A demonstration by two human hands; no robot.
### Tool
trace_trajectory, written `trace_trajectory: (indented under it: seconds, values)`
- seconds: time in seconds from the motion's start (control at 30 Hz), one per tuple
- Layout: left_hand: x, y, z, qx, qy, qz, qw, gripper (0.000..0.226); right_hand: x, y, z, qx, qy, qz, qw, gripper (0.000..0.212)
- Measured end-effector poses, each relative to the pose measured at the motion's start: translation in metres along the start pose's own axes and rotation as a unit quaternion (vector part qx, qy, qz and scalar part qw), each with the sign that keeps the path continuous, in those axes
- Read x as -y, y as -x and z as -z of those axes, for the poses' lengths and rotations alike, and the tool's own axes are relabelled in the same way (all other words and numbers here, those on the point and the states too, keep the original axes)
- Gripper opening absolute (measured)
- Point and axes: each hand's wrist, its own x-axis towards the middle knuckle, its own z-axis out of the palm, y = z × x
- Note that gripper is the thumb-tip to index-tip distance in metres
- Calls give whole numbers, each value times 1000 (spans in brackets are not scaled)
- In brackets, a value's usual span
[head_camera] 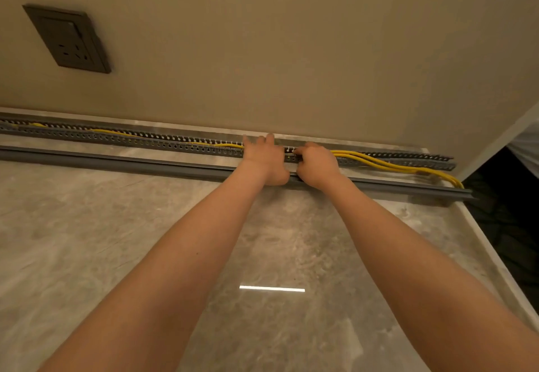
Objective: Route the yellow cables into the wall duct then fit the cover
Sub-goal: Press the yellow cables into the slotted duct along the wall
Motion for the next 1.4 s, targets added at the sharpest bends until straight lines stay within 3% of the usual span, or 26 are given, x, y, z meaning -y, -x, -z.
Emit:
trace_trajectory:
  seconds: [0.1,0.23,0.37,0.57,0.73,0.87,1.03,1.2,1.4]
  values:
    - [-21,-2,1,-12,42,-38,998,52,-5,2,2,10,-29,21,999,33]
    - [-26,-7,-5,24,137,-14,990,57,-10,3,2,19,-56,39,997,35]
    - [-25,-10,-4,35,143,-2,989,59,-10,6,0,32,-79,56,995,35]
    - [-31,-9,-7,31,114,8,993,61,-27,16,1,-79,-1,53,995,41]
    - [-31,-10,-5,33,103,11,994,62,-41,22,4,-76,47,53,995,41]
    - [-32,-9,-2,38,101,15,994,63,-44,27,1,-126,52,24,990,36]
    - [-37,-8,-1,42,76,25,996,63,-47,27,6,-75,39,3,996,35]
    - [-54,-8,1,44,-40,38,998,55,-51,21,18,-4,28,-17,999,35]
    - [-78,-11,7,-21,-40,-43,998,48,-63,18,23,39,-40,-3,998,36]
